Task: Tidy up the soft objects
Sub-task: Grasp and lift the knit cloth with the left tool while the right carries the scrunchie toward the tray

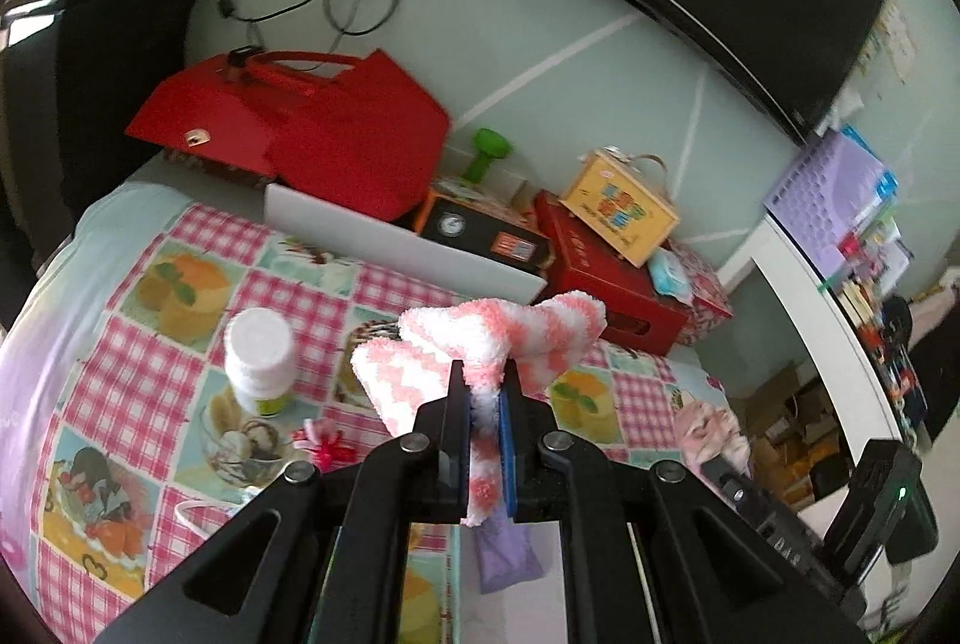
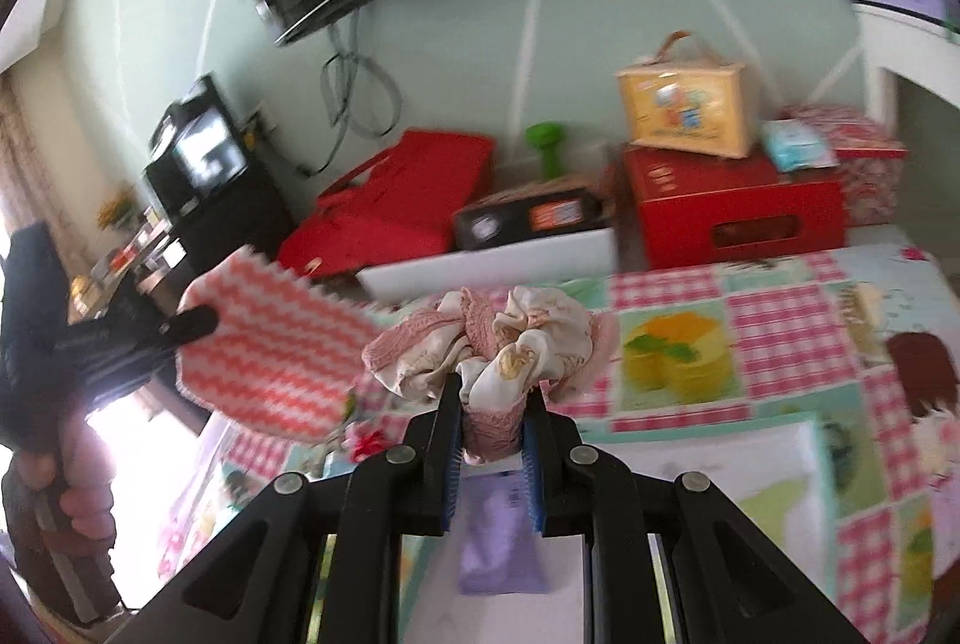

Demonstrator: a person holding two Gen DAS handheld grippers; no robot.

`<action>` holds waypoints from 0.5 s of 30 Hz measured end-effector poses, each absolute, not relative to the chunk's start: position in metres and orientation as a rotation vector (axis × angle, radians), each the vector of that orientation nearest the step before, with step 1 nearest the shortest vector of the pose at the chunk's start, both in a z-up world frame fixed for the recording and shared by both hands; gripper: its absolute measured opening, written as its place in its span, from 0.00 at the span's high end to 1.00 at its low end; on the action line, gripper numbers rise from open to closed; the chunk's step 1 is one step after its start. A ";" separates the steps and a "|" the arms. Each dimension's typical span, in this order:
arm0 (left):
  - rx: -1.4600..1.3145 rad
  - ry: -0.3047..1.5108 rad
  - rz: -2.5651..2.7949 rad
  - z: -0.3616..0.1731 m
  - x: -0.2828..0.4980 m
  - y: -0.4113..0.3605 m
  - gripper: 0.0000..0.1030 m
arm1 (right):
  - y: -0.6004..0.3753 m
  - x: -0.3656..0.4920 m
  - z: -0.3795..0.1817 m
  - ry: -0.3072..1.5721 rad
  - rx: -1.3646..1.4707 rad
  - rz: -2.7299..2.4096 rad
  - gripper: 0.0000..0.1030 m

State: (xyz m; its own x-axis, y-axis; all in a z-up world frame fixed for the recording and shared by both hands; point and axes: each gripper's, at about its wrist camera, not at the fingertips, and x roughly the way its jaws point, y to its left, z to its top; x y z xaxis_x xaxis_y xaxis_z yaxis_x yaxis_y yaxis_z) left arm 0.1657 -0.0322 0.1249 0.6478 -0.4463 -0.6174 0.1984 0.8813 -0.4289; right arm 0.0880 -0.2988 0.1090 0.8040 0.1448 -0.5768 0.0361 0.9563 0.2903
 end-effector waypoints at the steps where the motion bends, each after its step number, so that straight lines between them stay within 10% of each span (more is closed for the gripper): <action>1: -0.330 0.784 -0.386 0.126 0.164 -0.038 0.93 | -0.308 0.083 0.111 0.628 0.300 0.030 0.82; 15: -0.150 0.846 -0.549 0.120 0.148 -0.133 0.93 | -0.393 0.040 0.117 0.625 0.352 -0.264 0.82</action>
State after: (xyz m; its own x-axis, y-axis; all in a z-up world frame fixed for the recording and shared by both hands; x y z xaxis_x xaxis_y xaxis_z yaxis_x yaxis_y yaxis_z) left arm 0.1479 -0.1327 0.1204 0.5341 -0.5171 -0.6688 0.4011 0.8514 -0.3379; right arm 0.0401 -0.3932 0.1169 0.7809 -0.1344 -0.6101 0.3440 0.9077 0.2403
